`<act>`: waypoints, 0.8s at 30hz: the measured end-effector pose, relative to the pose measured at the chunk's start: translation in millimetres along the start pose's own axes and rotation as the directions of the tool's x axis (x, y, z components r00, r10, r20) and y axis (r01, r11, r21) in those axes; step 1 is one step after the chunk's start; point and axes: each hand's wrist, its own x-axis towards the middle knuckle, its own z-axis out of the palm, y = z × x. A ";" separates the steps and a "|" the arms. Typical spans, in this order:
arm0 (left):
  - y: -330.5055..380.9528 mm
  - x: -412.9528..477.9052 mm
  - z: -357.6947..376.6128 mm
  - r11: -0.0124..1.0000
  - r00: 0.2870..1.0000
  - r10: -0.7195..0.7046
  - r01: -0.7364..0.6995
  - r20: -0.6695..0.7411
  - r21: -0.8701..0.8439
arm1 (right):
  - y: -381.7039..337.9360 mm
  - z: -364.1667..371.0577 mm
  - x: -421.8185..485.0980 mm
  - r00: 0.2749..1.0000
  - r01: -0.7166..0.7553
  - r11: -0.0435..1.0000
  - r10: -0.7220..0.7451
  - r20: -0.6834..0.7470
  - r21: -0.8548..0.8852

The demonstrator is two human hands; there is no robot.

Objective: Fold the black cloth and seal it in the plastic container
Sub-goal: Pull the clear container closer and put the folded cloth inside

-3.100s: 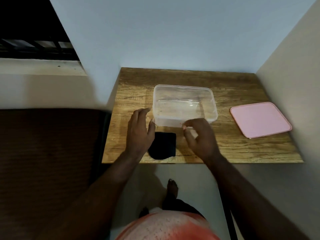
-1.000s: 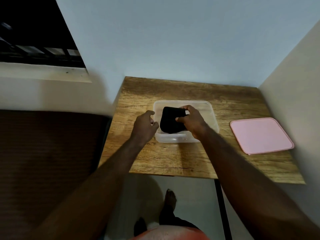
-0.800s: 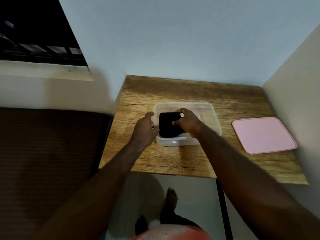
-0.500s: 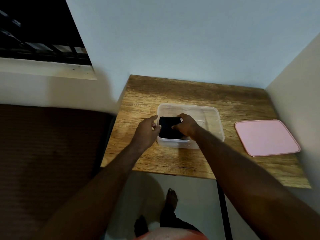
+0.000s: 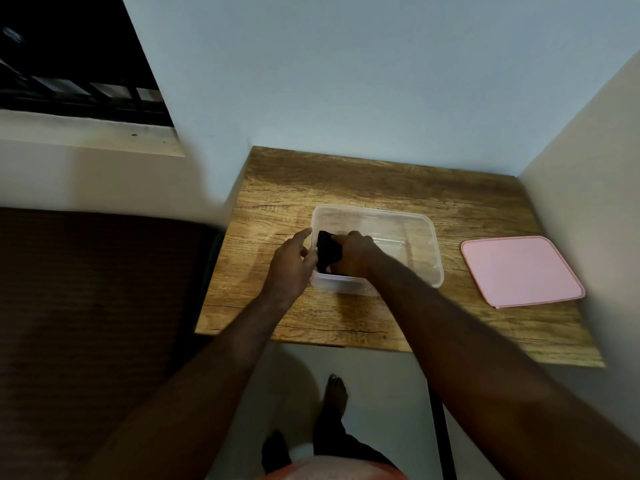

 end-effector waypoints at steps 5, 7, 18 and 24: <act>-1.1 -2.6 1.3 0.995 0.999 -0.047 0.047 -0.001 -0.085 | -5.2 2.1 0.3 1.000 0.017 0.998 -0.016 -0.021 0.059; -0.8 -3.7 1.6 0.992 0.998 -0.060 0.060 0.004 -0.110 | -3.5 2.2 -0.3 1.000 0.006 0.996 -0.003 -0.029 0.085; -3.5 -4.0 3.9 0.986 0.999 -0.054 0.053 -0.004 -0.160 | -17.9 -2.1 -0.7 0.999 0.040 0.999 -0.039 0.033 -0.027; -3.8 -3.8 2.4 0.983 0.999 -0.051 0.053 0.017 -0.177 | -14.9 -16.3 -1.3 1.000 -0.010 0.996 0.009 0.020 0.090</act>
